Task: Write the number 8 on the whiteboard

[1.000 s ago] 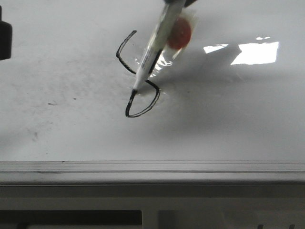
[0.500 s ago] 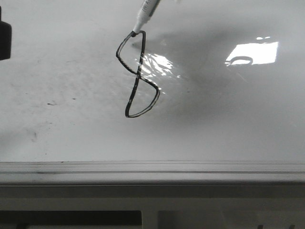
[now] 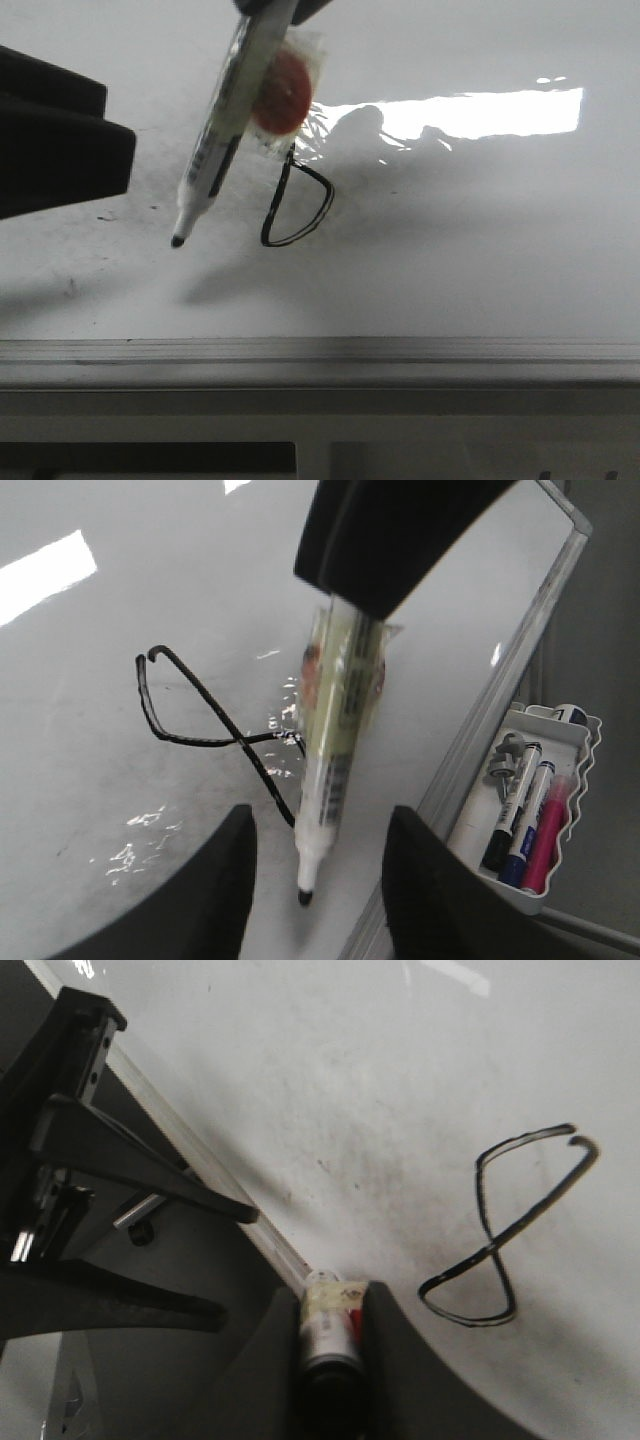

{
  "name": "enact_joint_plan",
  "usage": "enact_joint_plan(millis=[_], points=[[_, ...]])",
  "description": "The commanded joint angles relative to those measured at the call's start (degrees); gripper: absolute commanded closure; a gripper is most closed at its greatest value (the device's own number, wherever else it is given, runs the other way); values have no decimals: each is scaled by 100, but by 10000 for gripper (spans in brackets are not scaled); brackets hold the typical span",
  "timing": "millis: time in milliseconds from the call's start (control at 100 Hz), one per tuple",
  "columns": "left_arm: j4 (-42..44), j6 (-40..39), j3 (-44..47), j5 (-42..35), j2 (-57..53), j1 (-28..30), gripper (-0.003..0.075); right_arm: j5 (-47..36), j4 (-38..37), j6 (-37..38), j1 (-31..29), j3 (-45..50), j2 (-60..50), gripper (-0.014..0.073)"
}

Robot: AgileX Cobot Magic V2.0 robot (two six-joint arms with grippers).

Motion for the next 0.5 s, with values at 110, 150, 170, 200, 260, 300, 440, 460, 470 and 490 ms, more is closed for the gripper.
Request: enact_joint_plan(millis=[110,150,170,200,260,300,440,460,470,490], points=[[-61,-41,-163,-731,378,0,436,-539,211,100,119,-148,37,638],[-61,-41,-163,-781,439,0,436,-567,277,100,133,-148,37,638],[-61,-41,-163,-797,469,0,437,-574,292,100,132,-148,37,638],[-61,-41,-163,-797,518,0,437,-574,292,100,132,-148,37,638],[-61,-41,-163,-797,562,0,437,-524,292,100,132,-148,37,638],[-61,-41,-163,-797,576,0,439,-501,292,100,132,-148,51,638],[-61,-41,-163,-797,576,0,502,-550,292,100,132,-148,51,638],[-61,-41,-163,-797,576,0,524,-550,292,100,132,-148,51,638],[-61,-41,-163,-797,576,0,540,-540,292,100,132,-148,63,638],[-61,-41,-163,-797,576,0,566,-528,292,100,132,-148,63,638]])
